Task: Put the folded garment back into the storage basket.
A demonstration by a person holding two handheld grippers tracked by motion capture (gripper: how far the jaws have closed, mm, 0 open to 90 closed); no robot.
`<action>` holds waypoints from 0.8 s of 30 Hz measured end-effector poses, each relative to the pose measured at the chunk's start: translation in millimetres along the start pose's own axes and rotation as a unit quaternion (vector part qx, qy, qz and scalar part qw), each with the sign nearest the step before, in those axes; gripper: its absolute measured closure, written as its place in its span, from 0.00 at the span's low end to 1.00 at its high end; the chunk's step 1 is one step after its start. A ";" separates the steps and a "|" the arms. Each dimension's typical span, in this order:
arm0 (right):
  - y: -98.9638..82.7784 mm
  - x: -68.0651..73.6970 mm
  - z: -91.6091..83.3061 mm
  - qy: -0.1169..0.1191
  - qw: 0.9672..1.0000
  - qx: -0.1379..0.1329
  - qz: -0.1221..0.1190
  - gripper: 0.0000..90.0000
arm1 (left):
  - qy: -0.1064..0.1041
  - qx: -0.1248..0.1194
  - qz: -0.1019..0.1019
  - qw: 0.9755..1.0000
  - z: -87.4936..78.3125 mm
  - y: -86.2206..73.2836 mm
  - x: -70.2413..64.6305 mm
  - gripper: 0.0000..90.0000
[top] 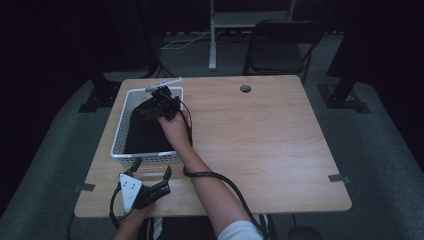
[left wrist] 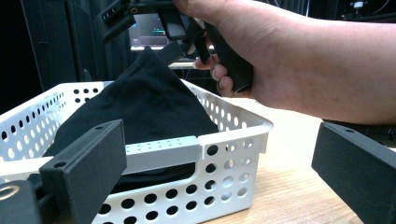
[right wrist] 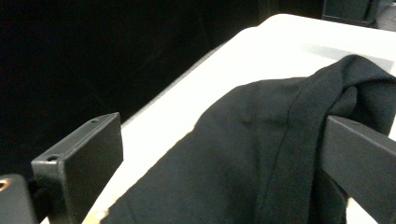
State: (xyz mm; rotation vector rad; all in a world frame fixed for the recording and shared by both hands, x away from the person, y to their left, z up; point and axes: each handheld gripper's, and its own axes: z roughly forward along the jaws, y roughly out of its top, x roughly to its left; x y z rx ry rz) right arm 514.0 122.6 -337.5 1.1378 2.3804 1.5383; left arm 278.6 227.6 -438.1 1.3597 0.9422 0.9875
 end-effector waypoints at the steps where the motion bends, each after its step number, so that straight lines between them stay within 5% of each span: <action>1: -0.8 -0.6 -0.8 0.005 1.000 -0.003 0.003 0.01 | 0.000 0.000 0.000 1.000 0.0 0.0 0.0 0.05; 6: -4.3 -4.7 -6.8 0.019 1.000 -0.020 0.014 0.02 | 0.000 0.000 0.000 1.000 -0.2 0.0 0.1 0.05; 16: -5.4 5.1 -15.8 0.014 0.998 -0.044 -0.037 0.02 | 0.000 0.000 0.000 1.000 -0.2 0.0 0.1 0.05; 24: -8.0 2.1 -18.4 0.020 0.998 -0.049 -0.032 0.02 | 0.000 0.000 0.000 1.000 -0.1 0.0 0.1 0.05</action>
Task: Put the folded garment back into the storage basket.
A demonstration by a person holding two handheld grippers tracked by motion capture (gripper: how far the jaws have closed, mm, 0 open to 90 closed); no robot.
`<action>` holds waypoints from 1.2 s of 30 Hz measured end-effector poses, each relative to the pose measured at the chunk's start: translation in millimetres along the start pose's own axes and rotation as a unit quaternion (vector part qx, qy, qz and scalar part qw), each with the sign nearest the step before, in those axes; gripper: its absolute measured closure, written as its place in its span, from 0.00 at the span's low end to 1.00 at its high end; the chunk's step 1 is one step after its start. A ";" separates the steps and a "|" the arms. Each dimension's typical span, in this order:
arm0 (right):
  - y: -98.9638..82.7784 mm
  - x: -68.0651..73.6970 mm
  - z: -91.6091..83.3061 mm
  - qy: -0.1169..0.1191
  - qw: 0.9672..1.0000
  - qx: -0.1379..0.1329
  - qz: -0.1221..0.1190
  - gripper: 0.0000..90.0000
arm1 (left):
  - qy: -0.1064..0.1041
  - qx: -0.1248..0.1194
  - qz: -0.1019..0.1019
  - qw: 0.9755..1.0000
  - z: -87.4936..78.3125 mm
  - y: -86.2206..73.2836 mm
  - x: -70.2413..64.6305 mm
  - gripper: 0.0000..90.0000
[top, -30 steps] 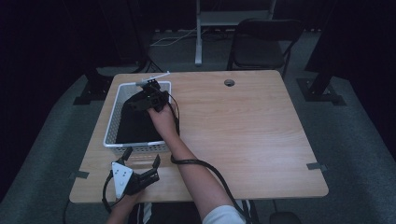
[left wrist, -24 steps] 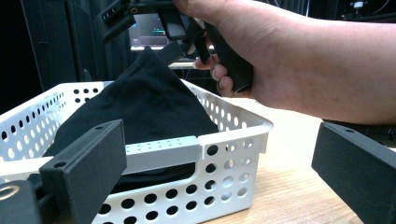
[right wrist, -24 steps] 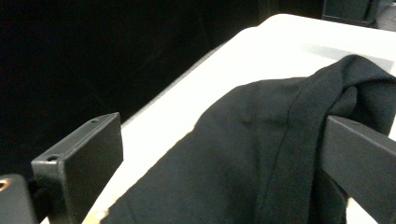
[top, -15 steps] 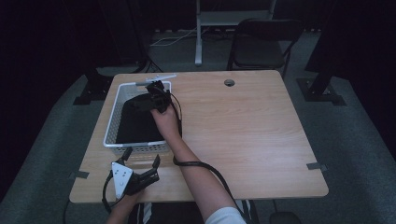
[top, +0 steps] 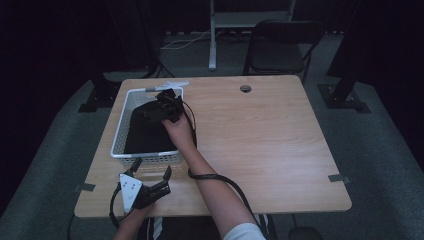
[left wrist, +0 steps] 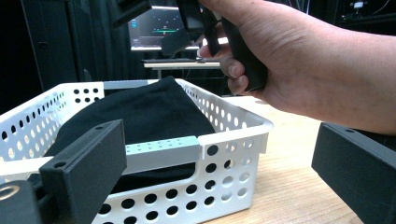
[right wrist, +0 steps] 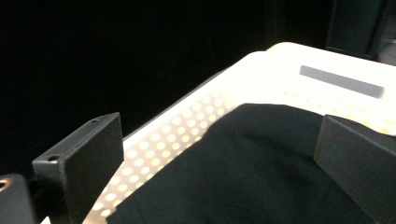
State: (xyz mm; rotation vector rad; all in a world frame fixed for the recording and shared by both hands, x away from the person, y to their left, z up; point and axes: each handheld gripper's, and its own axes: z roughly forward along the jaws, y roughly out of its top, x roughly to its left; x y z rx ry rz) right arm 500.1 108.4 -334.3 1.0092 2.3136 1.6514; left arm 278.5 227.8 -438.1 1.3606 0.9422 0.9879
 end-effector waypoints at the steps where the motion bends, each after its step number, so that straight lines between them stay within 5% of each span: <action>1: -0.5 0.2 -0.3 -0.007 1.000 -0.002 -0.002 0.03 | 0.000 0.000 0.000 1.000 0.0 0.0 0.0 0.05; 12: -5.1 -0.5 -9.8 0.008 1.000 -0.009 0.002 0.04 | -0.002 0.001 0.000 1.000 0.3 0.1 -0.1 0.05; 36: -7.9 -5.9 -47.8 -0.009 1.000 -0.001 -0.006 0.04 | -0.001 0.000 0.000 1.000 0.2 0.0 -0.1 0.05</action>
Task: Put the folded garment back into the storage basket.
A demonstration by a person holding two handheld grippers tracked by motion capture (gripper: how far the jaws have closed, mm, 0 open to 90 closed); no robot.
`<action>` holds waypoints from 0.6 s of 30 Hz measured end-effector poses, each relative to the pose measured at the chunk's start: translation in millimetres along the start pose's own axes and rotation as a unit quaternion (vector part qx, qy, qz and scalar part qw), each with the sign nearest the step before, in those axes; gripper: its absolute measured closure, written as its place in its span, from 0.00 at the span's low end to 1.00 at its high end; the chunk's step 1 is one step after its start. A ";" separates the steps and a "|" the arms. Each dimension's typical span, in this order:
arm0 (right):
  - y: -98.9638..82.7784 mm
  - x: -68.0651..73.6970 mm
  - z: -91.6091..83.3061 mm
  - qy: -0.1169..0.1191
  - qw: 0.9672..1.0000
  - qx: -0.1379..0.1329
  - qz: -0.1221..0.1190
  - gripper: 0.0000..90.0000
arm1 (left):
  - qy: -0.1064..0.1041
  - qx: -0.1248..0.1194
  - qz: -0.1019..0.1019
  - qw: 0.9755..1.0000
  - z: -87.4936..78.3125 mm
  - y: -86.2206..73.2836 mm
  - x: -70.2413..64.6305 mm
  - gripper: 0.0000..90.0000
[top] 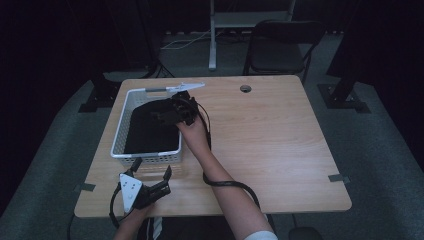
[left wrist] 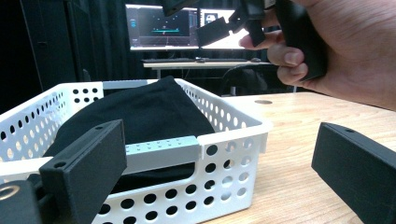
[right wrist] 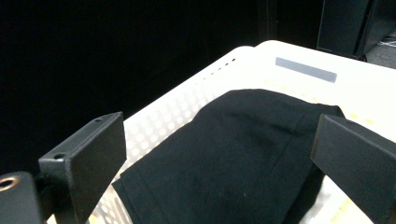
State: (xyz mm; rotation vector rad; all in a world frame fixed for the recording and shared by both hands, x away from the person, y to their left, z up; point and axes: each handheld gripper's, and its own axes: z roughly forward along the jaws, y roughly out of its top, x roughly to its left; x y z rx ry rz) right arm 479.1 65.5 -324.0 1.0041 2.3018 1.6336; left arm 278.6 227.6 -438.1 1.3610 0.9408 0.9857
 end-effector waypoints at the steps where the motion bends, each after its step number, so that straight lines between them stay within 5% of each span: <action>1: -0.6 -0.6 -1.2 -0.002 1.000 0.001 -0.001 0.04 | 0.000 0.000 0.000 1.000 0.0 0.0 0.0 0.05; 18: -6.6 -13.7 -36.3 -0.019 1.000 0.002 0.008 0.04 | -0.002 -0.001 -0.001 1.000 0.1 0.0 0.1 0.05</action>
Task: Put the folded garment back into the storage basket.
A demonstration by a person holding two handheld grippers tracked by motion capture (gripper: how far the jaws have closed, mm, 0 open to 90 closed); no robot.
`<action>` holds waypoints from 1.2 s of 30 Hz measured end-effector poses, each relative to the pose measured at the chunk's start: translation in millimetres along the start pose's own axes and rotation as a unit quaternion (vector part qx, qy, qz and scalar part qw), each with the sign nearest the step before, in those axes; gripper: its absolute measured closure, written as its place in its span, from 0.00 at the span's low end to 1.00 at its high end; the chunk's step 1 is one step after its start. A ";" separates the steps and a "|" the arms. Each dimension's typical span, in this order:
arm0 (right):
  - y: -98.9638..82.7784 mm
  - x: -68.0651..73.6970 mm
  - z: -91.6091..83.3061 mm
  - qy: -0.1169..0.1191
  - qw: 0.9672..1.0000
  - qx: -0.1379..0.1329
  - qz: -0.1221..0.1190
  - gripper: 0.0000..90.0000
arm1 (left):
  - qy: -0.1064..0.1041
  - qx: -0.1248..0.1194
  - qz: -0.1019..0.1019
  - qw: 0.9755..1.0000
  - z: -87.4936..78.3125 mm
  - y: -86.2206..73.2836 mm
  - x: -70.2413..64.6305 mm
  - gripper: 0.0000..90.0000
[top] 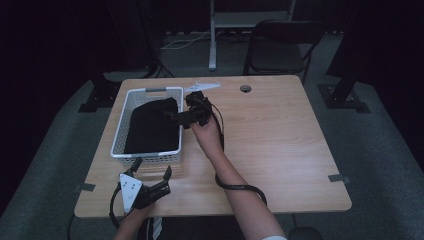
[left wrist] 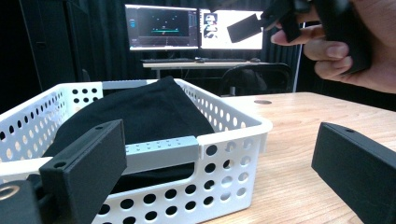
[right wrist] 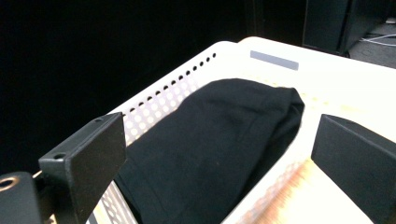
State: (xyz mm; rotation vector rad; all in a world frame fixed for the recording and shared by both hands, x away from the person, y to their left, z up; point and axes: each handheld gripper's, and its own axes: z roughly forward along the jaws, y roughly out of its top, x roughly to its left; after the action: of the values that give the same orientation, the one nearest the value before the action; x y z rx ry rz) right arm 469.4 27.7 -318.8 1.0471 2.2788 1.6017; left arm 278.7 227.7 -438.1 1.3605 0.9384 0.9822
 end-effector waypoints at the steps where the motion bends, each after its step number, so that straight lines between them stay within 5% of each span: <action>1: -0.7 -1.2 -2.0 -0.001 1.000 0.001 0.001 0.04 | 0.000 0.000 0.000 1.000 0.0 0.0 0.0 0.05; 36: -31.6 -21.5 -99.1 -0.079 0.997 -0.017 -0.009 0.04 | 0.001 -0.001 0.000 1.000 -0.4 -0.1 0.2 0.05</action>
State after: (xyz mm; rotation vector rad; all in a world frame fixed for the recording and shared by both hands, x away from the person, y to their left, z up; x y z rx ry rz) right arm 421.5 -66.7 -311.1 1.0990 2.1450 1.4886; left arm 278.4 228.0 -438.2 1.3581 0.9383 0.9843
